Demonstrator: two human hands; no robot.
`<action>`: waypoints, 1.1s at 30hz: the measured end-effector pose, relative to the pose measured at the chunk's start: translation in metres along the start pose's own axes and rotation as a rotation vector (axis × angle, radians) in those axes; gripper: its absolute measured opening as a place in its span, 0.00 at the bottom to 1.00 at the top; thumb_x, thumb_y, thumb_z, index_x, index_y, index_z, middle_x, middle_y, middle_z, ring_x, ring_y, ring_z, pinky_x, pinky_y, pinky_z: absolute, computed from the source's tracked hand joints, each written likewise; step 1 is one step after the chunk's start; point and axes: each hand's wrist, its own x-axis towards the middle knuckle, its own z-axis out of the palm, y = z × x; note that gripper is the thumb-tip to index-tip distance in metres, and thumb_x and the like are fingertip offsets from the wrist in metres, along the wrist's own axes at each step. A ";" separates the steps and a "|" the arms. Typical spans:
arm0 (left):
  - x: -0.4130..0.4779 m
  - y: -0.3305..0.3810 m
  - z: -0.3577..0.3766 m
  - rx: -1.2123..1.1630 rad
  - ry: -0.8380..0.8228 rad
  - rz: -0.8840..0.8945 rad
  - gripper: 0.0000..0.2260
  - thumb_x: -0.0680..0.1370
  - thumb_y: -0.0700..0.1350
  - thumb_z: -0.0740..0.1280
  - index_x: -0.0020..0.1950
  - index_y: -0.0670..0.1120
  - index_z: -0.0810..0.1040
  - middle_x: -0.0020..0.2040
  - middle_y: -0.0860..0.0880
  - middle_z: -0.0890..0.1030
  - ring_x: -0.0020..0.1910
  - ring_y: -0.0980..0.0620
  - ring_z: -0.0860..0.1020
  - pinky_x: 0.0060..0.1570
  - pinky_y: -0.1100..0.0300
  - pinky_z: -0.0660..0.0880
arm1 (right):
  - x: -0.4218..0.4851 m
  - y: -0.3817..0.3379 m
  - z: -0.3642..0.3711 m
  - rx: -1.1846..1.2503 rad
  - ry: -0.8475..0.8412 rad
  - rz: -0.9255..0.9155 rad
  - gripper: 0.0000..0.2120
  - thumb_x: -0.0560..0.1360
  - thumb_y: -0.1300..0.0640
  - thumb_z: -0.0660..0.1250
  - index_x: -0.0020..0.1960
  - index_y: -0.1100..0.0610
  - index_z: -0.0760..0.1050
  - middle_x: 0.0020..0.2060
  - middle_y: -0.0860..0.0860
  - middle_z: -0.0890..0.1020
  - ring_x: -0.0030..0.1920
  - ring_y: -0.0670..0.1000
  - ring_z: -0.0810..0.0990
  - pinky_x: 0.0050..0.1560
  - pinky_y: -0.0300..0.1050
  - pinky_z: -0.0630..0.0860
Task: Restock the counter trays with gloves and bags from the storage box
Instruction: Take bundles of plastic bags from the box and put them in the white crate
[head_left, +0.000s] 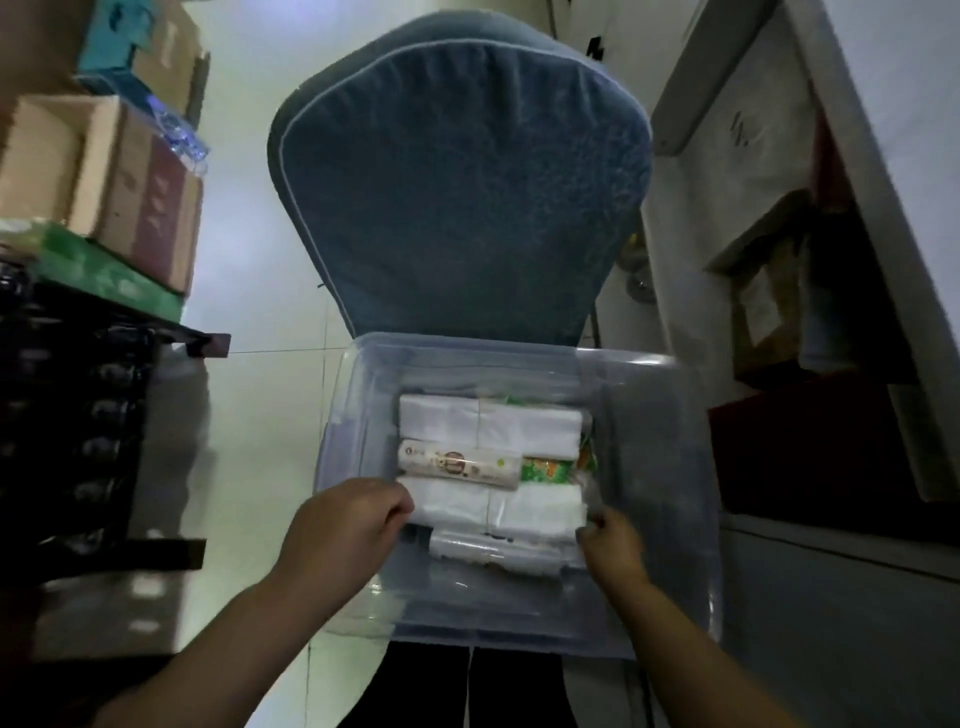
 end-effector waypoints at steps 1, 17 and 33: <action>0.003 -0.002 0.007 0.000 0.010 -0.012 0.04 0.71 0.41 0.70 0.40 0.51 0.81 0.36 0.53 0.82 0.35 0.51 0.78 0.31 0.61 0.68 | 0.014 0.001 0.010 0.017 0.001 0.040 0.15 0.73 0.68 0.64 0.59 0.68 0.73 0.53 0.63 0.80 0.50 0.60 0.78 0.49 0.47 0.74; 0.021 0.017 0.075 -0.087 -0.052 -0.135 0.07 0.77 0.47 0.63 0.50 0.54 0.80 0.45 0.56 0.83 0.44 0.55 0.78 0.39 0.62 0.71 | 0.057 0.000 0.038 0.379 -0.117 0.144 0.15 0.71 0.65 0.69 0.57 0.61 0.76 0.55 0.61 0.80 0.54 0.61 0.78 0.58 0.59 0.76; 0.081 0.052 0.075 -0.265 -0.281 0.012 0.25 0.68 0.50 0.72 0.64 0.56 0.71 0.61 0.50 0.78 0.59 0.48 0.75 0.50 0.58 0.72 | -0.015 -0.089 -0.084 0.152 -0.436 -0.619 0.12 0.69 0.73 0.68 0.43 0.56 0.78 0.38 0.48 0.81 0.38 0.40 0.80 0.38 0.31 0.76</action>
